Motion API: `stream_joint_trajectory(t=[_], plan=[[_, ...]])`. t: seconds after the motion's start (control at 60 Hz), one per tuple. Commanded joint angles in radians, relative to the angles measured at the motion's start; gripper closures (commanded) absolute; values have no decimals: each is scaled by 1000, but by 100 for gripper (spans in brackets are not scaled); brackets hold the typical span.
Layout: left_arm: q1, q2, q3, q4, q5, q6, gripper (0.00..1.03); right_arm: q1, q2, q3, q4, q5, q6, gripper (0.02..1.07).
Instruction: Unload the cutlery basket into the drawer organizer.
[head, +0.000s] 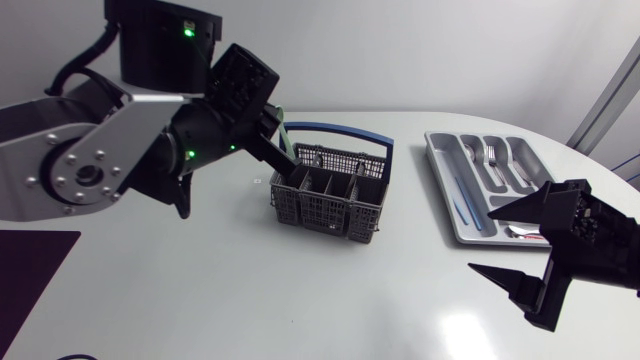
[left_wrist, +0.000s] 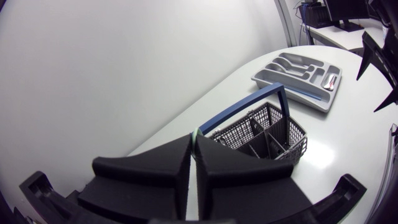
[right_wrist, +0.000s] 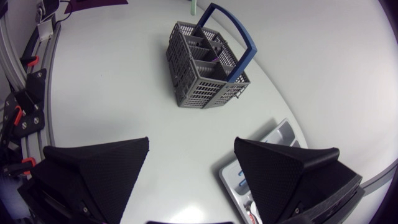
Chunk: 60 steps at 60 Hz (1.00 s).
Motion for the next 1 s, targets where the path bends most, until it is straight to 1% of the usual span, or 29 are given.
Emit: stream_joint_trajectory(t=[0.0,0.017,0.05,0.117,0.167,0.233,0.283,0.35,0.4,0.467,0.55,0.583,0.65,0.8,0.85,0.983], plan=[[-12,-33,58,-61,12,-70,100,28,-3,23,-12,1,100,8],[-12,-34,59,-66,13,-73,100,34,-3,27,-12,1,108,8],[-10,-36,87,-121,49,-127,100,60,-3,42,-10,1,147,8],[-4,-31,125,-194,116,-211,100,106,3,71,-7,11,221,9],[-2,-17,156,-243,165,-273,100,141,15,97,-1,14,287,12],[-4,4,179,-285,217,-328,100,187,35,123,11,23,353,12],[-4,21,191,-306,256,-365,100,224,54,137,33,32,399,13],[-4,53,214,-339,320,-423,100,279,86,149,74,52,459,16],[-2,78,230,-360,368,-461,100,324,118,162,102,72,502,16],[7,107,253,-386,437,-507,100,382,180,186,131,96,543,16],[19,142,279,-411,503,-546,100,431,239,220,160,127,574,17],[24,156,288,-421,526,-560,100,445,264,235,169,136,582,19],[31,180,308,-441,556,-575,100,453,315,263,191,138,592,25],[53,222,342,-470,631,-606,100,471,420,318,224,138,614,25],[56,225,346,-474,639,-607,100,483,446,335,237,138,624,32],[56,236,359,-480,650,-615,100,510,500,376,240,139,643,43]])
